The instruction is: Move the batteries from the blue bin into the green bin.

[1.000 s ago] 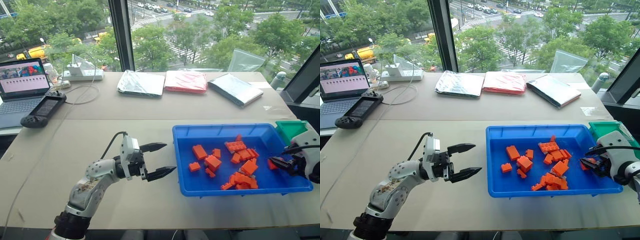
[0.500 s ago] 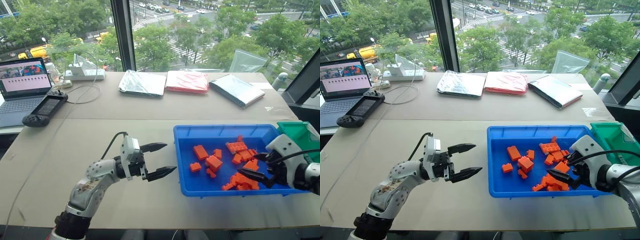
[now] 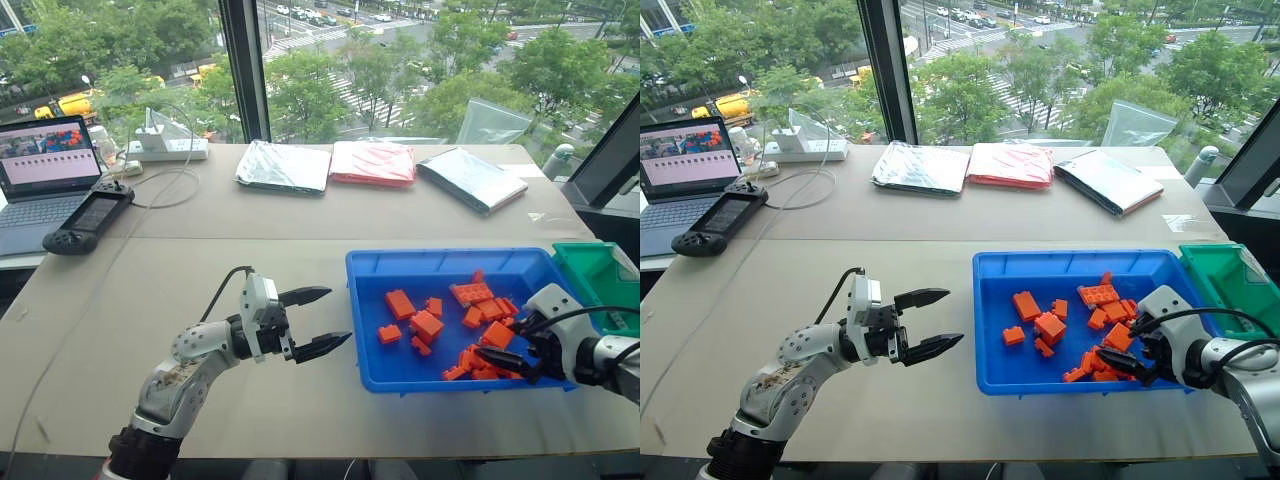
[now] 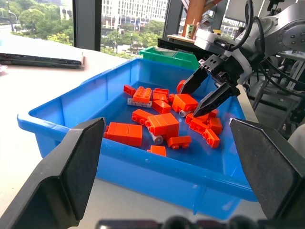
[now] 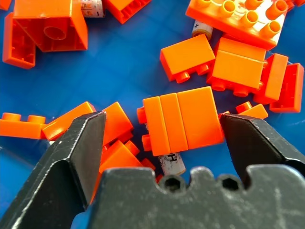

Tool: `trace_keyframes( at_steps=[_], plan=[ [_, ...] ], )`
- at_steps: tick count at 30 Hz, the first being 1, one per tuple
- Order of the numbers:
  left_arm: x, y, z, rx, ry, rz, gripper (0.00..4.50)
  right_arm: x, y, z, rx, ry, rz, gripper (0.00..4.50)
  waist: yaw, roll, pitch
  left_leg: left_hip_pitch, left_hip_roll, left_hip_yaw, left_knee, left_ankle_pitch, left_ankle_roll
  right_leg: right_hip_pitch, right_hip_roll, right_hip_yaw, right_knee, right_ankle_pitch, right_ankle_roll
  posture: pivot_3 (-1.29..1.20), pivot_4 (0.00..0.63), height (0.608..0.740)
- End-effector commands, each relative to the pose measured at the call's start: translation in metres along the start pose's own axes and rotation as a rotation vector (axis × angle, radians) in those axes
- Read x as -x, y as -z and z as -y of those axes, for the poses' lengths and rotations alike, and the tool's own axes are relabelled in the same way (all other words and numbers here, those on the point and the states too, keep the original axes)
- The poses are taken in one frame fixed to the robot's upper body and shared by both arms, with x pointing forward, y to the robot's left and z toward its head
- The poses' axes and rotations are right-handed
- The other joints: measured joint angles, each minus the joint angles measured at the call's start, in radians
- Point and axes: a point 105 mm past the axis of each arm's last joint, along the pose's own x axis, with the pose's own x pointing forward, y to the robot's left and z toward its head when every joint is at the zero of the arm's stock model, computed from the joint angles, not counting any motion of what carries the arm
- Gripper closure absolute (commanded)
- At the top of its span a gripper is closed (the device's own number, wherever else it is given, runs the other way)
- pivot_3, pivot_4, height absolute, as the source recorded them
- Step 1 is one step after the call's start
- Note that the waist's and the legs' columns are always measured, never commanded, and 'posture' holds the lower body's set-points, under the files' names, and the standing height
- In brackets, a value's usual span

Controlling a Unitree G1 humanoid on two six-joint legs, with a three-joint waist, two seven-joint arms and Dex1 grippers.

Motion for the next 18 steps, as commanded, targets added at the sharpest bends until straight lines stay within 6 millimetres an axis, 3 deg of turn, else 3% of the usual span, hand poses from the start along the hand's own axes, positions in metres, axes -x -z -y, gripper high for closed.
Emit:
trace_keyframes(
  at_steps=[1, 2, 8, 13, 18],
  plan=[
    [-0.001, -0.006, 0.003, -0.034, 0.004, 0.017, 0.00, 0.001, -0.006, 0.004, 0.033, 0.026, 0.026, 2.23, 0.000, 0.000, 0.000, 0.000, 0.000, 0.000, 0.000, 0.000, 0.000, 0.000, 0.000, 0.000, 0.000, 0.000, 0.000, 0.00, 0.150, 0.740],
    [0.000, -0.006, 0.003, -0.034, 0.003, 0.017, 0.00, 0.001, -0.006, 0.005, 0.034, 0.028, 0.027, 2.45, 0.000, 0.000, 0.000, 0.000, 0.000, 0.000, 0.000, 0.000, 0.000, 0.000, 0.000, 0.000, 0.000, 0.000, 0.000, 0.00, 0.150, 0.740],
    [0.000, -0.005, 0.004, -0.033, 0.005, 0.013, 0.00, 0.008, -0.008, 0.010, 0.041, 0.052, 0.037, 2.49, 0.000, 0.000, 0.000, 0.000, 0.000, 0.000, 0.000, 0.000, 0.000, 0.000, 0.000, 0.000, 0.000, 0.000, 0.000, 0.00, 0.150, 0.740],
    [0.001, -0.004, 0.004, -0.031, 0.007, 0.010, 0.00, 0.037, -0.037, 0.044, 0.040, 0.207, 0.139, 2.49, 0.000, 0.000, 0.000, 0.000, 0.000, 0.000, 0.001, 0.000, 0.000, 0.000, 0.000, 0.000, 0.001, 0.000, 0.000, 0.00, 0.150, 0.740],
    [-0.001, -0.004, 0.005, -0.031, 0.012, 0.010, 0.00, 0.037, -0.028, 0.071, 0.036, 0.348, 0.088, 2.49, -0.003, 0.000, 0.000, 0.002, 0.001, 0.000, 0.001, 0.002, -0.001, 0.002, 0.001, 0.000, 0.001, 0.001, 0.000, 0.00, 0.150, 0.740]
  ],
)
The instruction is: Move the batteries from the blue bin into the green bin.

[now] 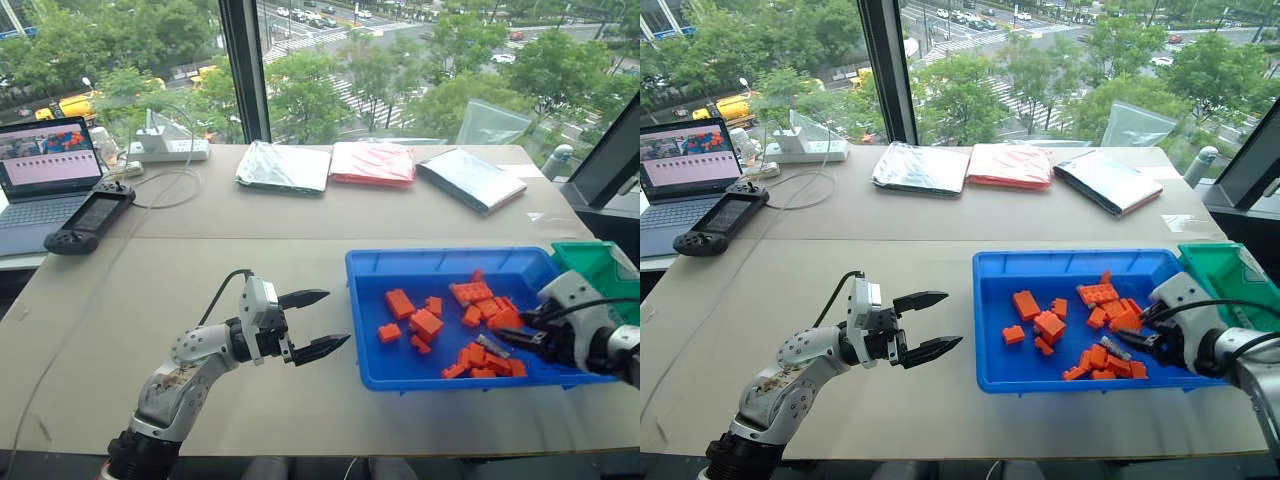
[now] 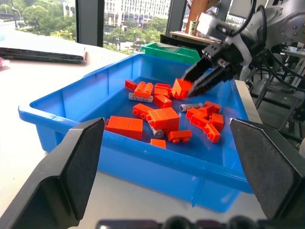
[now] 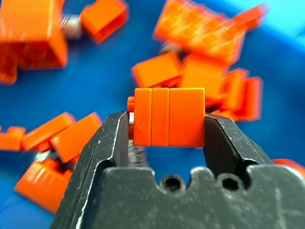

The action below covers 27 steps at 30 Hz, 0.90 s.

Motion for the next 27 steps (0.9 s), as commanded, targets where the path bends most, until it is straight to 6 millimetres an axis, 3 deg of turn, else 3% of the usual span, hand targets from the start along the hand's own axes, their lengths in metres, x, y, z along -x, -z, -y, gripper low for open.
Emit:
trace_keyframes(
  at_steps=[1, 7, 9, 10, 14, 17, 21, 24, 27],
  plan=[
    [-0.003, -0.008, 0.005, -0.035, 0.020, 0.024, 0.00, -0.003, 0.004, 0.014, 0.023, 0.089, -0.018, 2.49, -0.001, 0.000, 0.000, 0.000, 0.000, 0.000, 0.000, 0.000, 0.000, 0.000, 0.000, 0.000, 0.000, 0.000, 0.000, 0.00, 0.150, 0.740],
    [-0.003, -0.008, 0.004, -0.039, 0.016, 0.024, 0.00, -0.011, 0.006, 0.014, 0.023, 0.119, -0.016, 2.49, -0.007, 0.000, 0.000, -0.001, 0.000, 0.000, 0.000, 0.000, 0.000, -0.001, 0.000, 0.001, 0.000, 0.000, 0.000, 0.00, 0.150, 0.740],
    [-0.004, -0.008, 0.004, -0.039, 0.016, 0.024, 0.00, -0.010, 0.004, 0.021, 0.023, 0.150, -0.005, 1.48, -0.007, 0.000, 0.000, -0.001, 0.000, 0.000, 0.000, 0.000, 0.000, -0.001, 0.000, 0.001, 0.000, 0.000, 0.000, 0.00, 0.150, 0.740],
    [-0.004, -0.008, 0.004, -0.038, 0.016, 0.025, 0.00, -0.008, 0.002, 0.024, 0.038, 0.165, 0.001, 1.37, -0.007, 0.000, 0.000, -0.001, 0.000, 0.000, 0.000, 0.000, 0.000, -0.001, 0.000, 0.001, 0.000, 0.000, 0.000, 0.00, 0.150, 0.740],
    [-0.005, -0.008, 0.003, -0.036, 0.015, 0.027, 0.00, -0.004, -0.007, 0.027, 0.055, 0.175, 0.021, 0.02, -0.009, 0.000, 0.000, -0.001, 0.000, 0.000, 0.000, 0.000, 0.000, -0.001, 0.000, 0.001, 0.000, 0.000, 0.000, 0.00, 0.150, 0.740],
    [-0.006, -0.008, 0.003, -0.035, 0.014, 0.028, 0.00, -0.001, -0.013, 0.027, 0.072, 0.172, 0.032, 0.02, -0.009, 0.000, 0.000, -0.001, 0.000, 0.000, 0.000, 0.000, 0.000, -0.001, 0.000, 0.001, 0.000, 0.000, 0.000, 0.00, 0.150, 0.740],
    [-0.006, -0.008, 0.003, -0.035, 0.013, 0.029, 0.00, 0.004, -0.034, -0.002, 0.081, 0.001, 0.115, 0.02, -0.010, 0.001, 0.000, -0.001, 0.000, 0.000, 0.000, 0.000, 0.000, -0.001, 0.000, 0.001, 0.000, 0.000, 0.000, 0.00, 0.150, 0.740],
    [-0.006, -0.008, 0.003, -0.035, 0.012, 0.028, 0.00, 0.008, -0.024, -0.035, 0.119, -0.187, 0.044, 0.02, -0.011, 0.001, 0.000, -0.001, 0.000, 0.000, -0.001, 0.000, 0.000, -0.001, 0.000, 0.001, 0.000, 0.000, 0.000, 0.00, 0.150, 0.740],
    [-0.006, -0.008, 0.004, -0.033, 0.010, 0.028, 0.00, 0.006, -0.009, -0.047, 0.114, -0.258, -0.038, 0.02, -0.007, 0.001, 0.000, -0.001, 0.000, -0.001, 0.000, 0.000, 0.000, 0.000, 0.000, 0.000, -0.001, 0.000, 0.000, 0.00, 0.150, 0.740]
  ],
)
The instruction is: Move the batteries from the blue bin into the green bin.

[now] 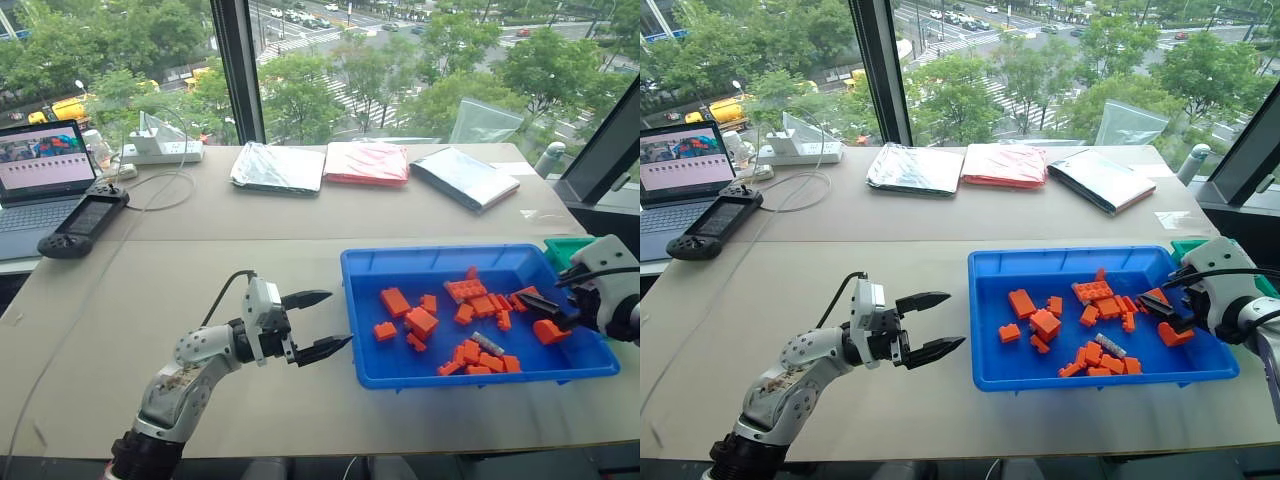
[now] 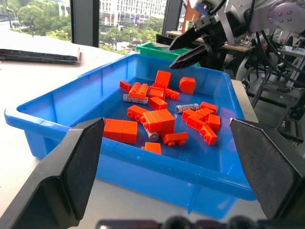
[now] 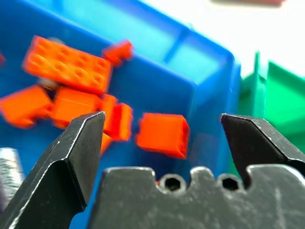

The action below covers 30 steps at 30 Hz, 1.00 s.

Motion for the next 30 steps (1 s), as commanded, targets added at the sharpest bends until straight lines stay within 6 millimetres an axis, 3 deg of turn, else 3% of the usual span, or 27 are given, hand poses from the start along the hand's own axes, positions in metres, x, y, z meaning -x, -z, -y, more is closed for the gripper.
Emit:
trace_keyframes(
  at_steps=[1, 23, 30],
  plan=[
    [-0.002, -0.008, 0.003, -0.027, 0.011, 0.026, 0.00, -0.002, 0.006, -0.011, -0.014, -0.068, -0.046, 0.02, 0.001, 0.000, 0.000, 0.000, 0.000, 0.000, 0.000, 0.000, 0.000, 0.000, 0.000, 0.000, 0.000, 0.000, 0.000, 0.00, 0.150, 0.740],
    [-0.001, -0.010, 0.004, -0.028, -0.004, 0.023, 0.00, -0.035, 0.053, -0.017, -0.031, -0.039, -0.217, 0.02, -0.003, -0.002, 0.000, 0.001, 0.000, 0.000, 0.000, 0.000, 0.000, 0.001, 0.000, 0.001, 0.000, 0.000, 0.001, 0.00, 0.150, 0.740],
    [-0.002, -0.010, 0.004, -0.030, -0.004, 0.021, 0.00, -0.040, 0.053, -0.024, -0.055, -0.065, -0.198, 2.02, -0.006, -0.005, -0.001, 0.002, 0.000, 0.000, 0.001, 0.000, 0.000, 0.002, 0.000, 0.001, 0.000, 0.001, 0.000, 0.00, 0.150, 0.740]
  ],
)
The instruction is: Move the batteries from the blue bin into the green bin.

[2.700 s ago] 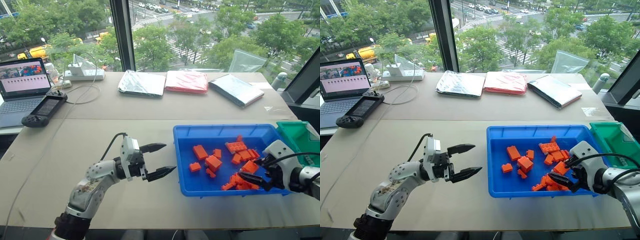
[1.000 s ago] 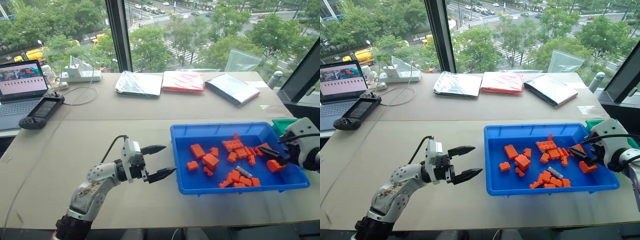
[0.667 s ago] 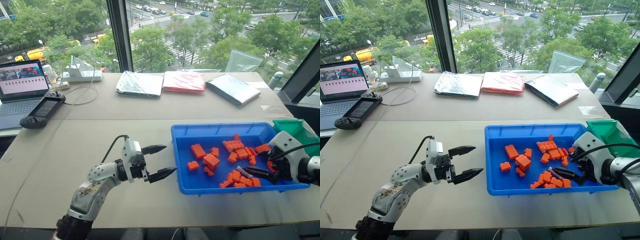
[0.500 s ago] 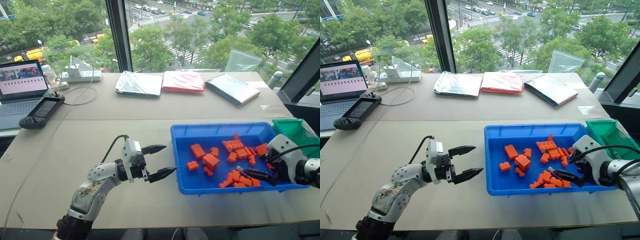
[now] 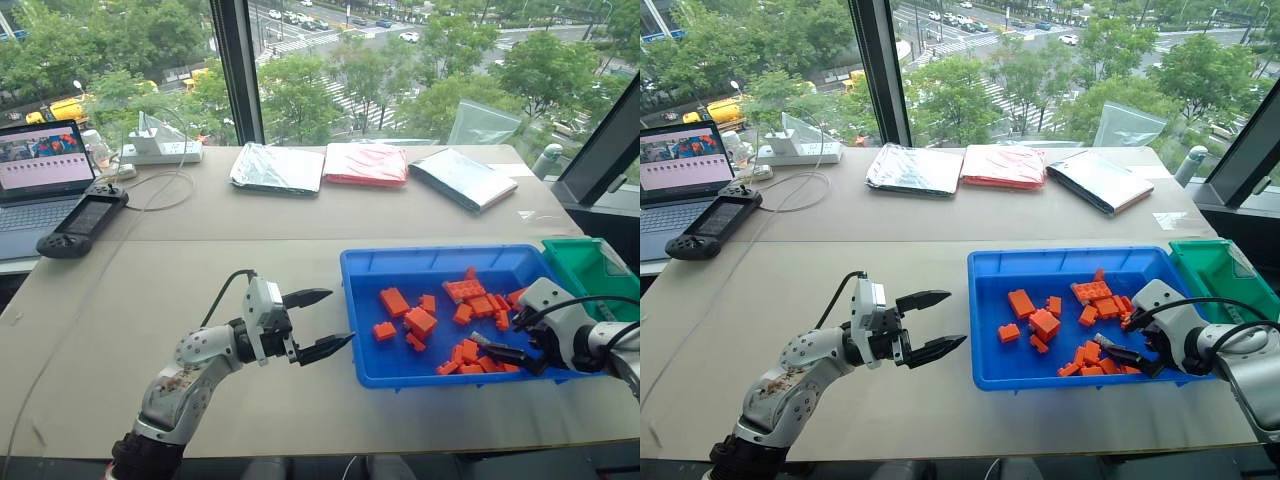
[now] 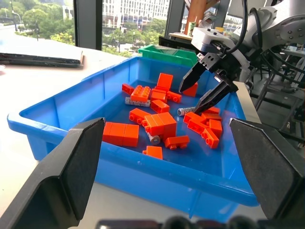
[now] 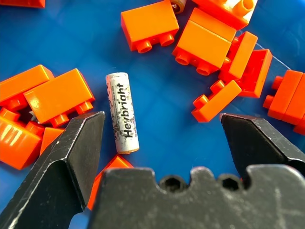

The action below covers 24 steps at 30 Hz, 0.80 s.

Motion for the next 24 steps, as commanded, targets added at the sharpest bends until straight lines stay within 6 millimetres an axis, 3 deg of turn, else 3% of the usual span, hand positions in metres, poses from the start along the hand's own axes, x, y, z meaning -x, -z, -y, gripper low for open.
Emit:
trace_keyframes(
  at_steps=[1, 6, 24],
  plan=[
    [-0.002, -0.008, 0.003, -0.024, 0.016, 0.017, 0.00, -0.004, 0.007, -0.002, -0.014, -0.004, -0.017, 2.41, 0.001, 0.001, 0.000, 0.000, 0.000, 0.000, 0.000, 0.000, 0.000, 0.000, 0.000, 0.000, 0.000, 0.000, 0.000, 0.00, 0.150, 0.740],
    [-0.003, -0.008, 0.002, -0.026, 0.014, 0.017, 0.00, -0.004, 0.006, -0.005, -0.021, -0.018, -0.010, 4.04, 0.006, 0.001, 0.000, -0.001, 0.000, 0.000, -0.001, 0.000, 0.000, -0.001, 0.000, 0.000, 0.000, 0.000, 0.000, 0.00, 0.150, 0.740],
    [-0.004, -0.008, 0.002, -0.025, 0.015, 0.016, 0.00, 0.012, -0.018, 0.008, -0.027, 0.048, 0.087, 4.04, 0.007, 0.003, 0.001, -0.002, 0.000, 0.000, -0.001, 0.000, 0.000, -0.002, 0.000, 0.000, 0.000, 0.000, 0.000, 0.00, 0.150, 0.740]
  ],
)
